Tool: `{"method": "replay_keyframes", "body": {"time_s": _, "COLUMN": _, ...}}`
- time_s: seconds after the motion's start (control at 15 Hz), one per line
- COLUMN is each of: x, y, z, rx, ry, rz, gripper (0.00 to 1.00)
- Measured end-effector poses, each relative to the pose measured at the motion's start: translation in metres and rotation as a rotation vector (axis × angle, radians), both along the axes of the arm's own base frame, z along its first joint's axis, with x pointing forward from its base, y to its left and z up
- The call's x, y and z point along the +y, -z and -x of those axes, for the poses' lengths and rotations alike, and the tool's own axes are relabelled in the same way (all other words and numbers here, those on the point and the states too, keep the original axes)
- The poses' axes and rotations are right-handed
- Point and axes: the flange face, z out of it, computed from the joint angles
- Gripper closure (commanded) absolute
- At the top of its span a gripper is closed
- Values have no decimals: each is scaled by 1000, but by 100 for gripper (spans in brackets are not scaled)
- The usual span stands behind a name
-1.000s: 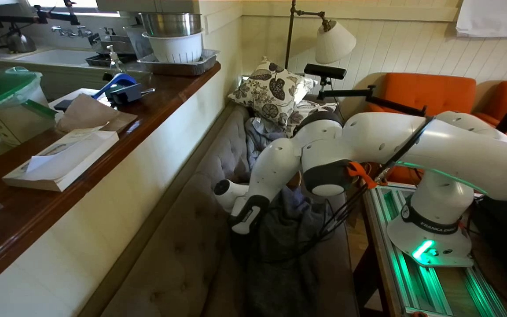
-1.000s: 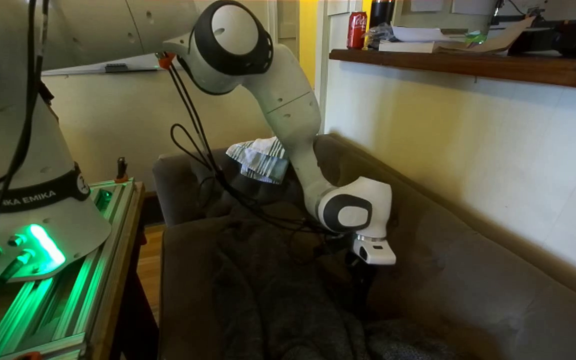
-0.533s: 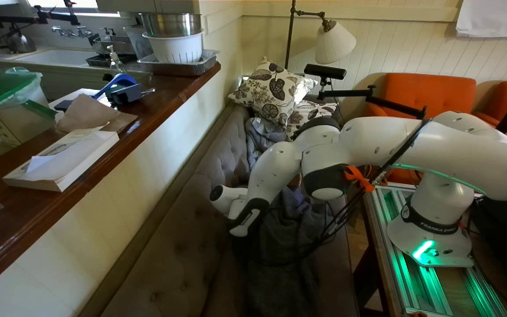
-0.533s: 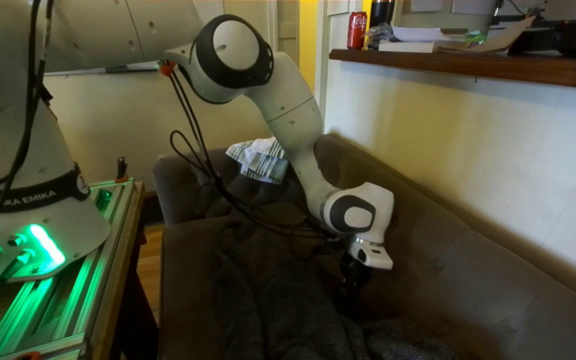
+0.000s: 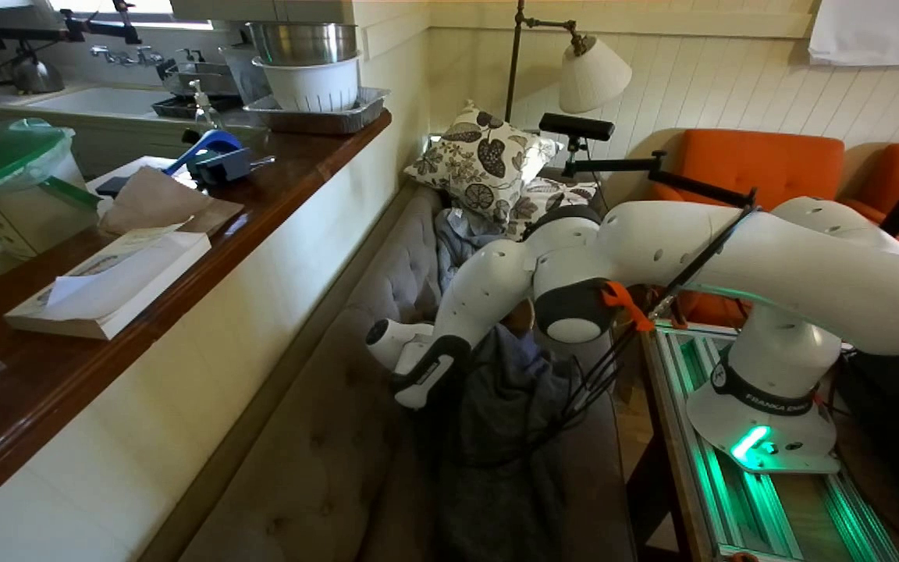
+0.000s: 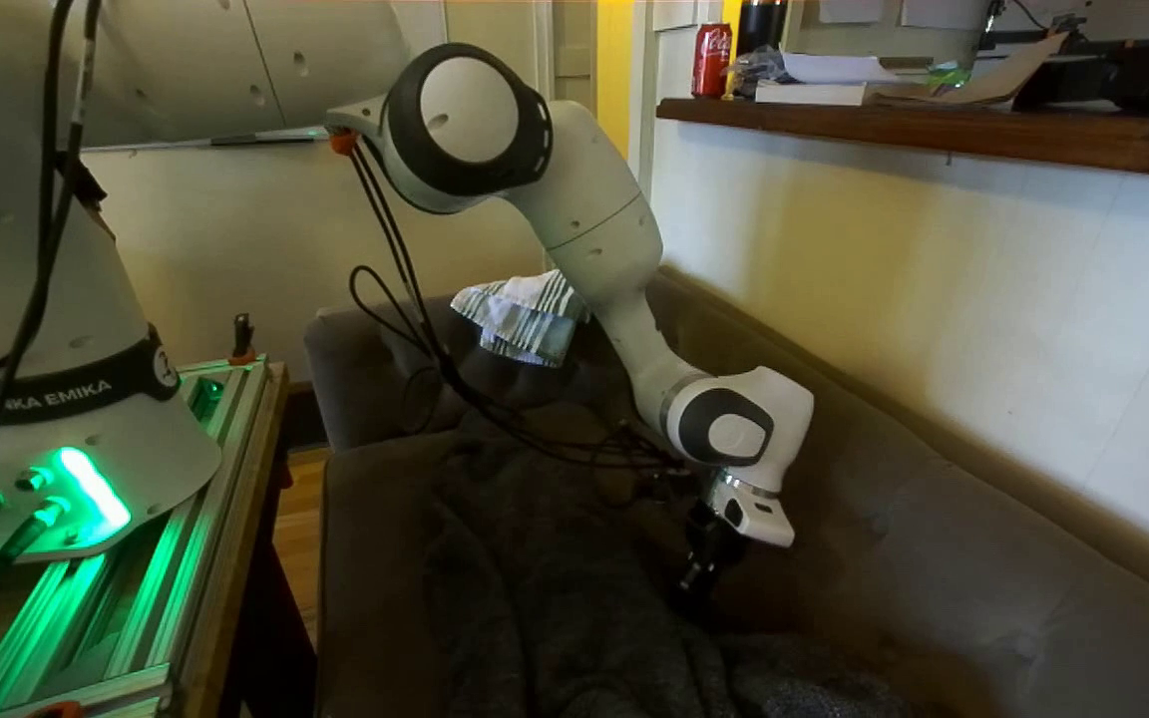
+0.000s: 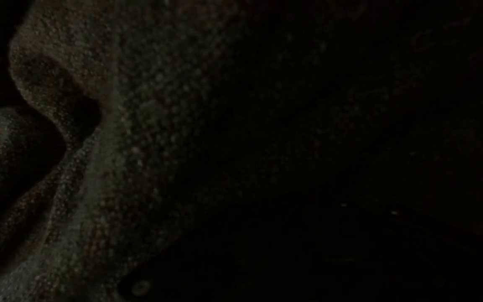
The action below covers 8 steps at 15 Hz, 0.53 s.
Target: Partially stretch the blanket
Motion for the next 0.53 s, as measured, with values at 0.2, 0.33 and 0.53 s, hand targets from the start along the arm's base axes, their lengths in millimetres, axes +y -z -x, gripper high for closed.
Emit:
{"method": "replay_keyframes", "body": {"time_s": 0.2, "x": -3, "y": -12, "z": -5, "rx": 35, "ry": -11, "rz": -102, "gripper": 99}}
{"method": "replay_keyframes", "body": {"time_s": 0.33, "x": -6, "y": -35, "z": -14, "rx": 32, "ry": -46, "rz": -183, "gripper": 98}}
{"method": "replay_keyframes", "body": {"time_s": 0.53, "x": -16, "y": -89, "z": -26, "rx": 4, "ry": -98, "rz": -304, "gripper": 98}}
